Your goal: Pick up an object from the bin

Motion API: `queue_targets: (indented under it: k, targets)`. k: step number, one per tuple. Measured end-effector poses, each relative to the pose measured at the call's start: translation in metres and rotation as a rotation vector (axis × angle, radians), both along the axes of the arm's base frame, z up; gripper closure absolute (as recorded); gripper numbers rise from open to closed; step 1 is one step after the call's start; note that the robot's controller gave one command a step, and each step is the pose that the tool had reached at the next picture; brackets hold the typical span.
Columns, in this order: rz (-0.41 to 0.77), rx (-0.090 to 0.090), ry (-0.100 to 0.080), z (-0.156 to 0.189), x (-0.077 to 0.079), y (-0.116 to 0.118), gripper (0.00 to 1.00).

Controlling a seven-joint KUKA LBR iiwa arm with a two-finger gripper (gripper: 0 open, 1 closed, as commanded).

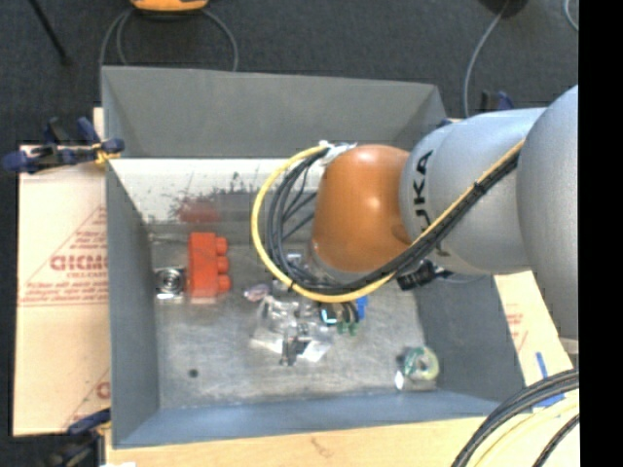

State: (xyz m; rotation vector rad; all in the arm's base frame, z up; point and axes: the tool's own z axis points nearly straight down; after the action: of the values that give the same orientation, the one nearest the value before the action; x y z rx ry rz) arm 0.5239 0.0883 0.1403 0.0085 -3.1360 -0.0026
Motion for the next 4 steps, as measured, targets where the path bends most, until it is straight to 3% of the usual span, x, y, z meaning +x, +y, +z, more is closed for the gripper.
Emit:
queue_targets:
  k: [1,2,4]
  targets:
    - [-0.148,0.007,-0.035,-0.0642,-0.0165,-0.0225,0.0]
    - [-0.147,0.003,-0.018,-0.0616,-0.0129,-0.0212,0.0]
    - [-0.149,0.002,-0.013,-0.0601,-0.0098,-0.0199,0.0]
